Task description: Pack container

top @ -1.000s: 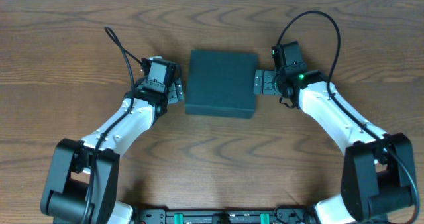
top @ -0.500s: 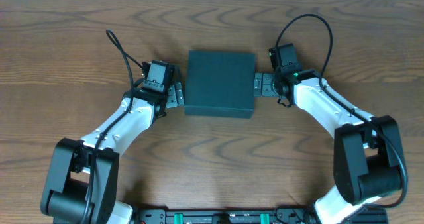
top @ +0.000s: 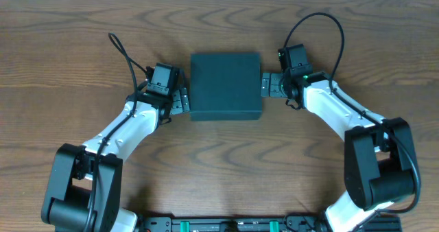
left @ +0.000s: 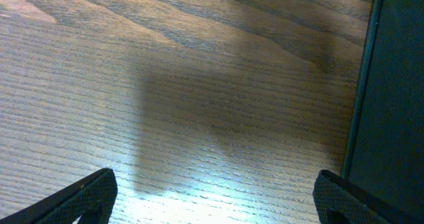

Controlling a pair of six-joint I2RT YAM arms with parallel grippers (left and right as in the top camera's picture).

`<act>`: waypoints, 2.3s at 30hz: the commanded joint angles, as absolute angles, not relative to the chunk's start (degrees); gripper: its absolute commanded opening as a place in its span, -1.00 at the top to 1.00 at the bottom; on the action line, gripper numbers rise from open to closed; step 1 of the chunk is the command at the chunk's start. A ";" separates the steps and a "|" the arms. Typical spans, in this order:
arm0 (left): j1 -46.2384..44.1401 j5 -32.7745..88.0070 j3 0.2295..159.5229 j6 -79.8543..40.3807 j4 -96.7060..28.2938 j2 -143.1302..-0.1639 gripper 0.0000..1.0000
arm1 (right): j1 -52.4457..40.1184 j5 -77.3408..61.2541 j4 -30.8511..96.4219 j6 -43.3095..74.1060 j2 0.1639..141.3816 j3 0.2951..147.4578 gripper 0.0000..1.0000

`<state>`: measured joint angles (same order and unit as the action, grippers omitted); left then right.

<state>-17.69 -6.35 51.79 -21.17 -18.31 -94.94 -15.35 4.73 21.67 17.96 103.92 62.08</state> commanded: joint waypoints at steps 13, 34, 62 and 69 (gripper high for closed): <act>-18.33 -5.72 51.53 -21.21 -19.40 -95.11 -0.91 | -21.63 -0.91 20.32 19.59 105.01 61.82 -0.98; -17.17 -6.35 51.53 -19.66 -19.00 -95.11 -0.91 | -22.22 -0.91 20.32 21.87 105.01 61.82 -0.98; -17.17 -8.03 51.53 -16.25 -21.56 -87.39 -0.91 | -19.29 2.66 24.10 21.98 97.73 61.82 -0.99; -17.28 -6.94 51.53 -16.32 -23.20 -87.39 -0.91 | -18.28 2.79 24.93 20.53 96.79 61.82 -0.98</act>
<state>-16.99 -8.62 51.79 -16.84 -22.41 -88.23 -18.83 2.76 24.60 21.12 97.21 62.06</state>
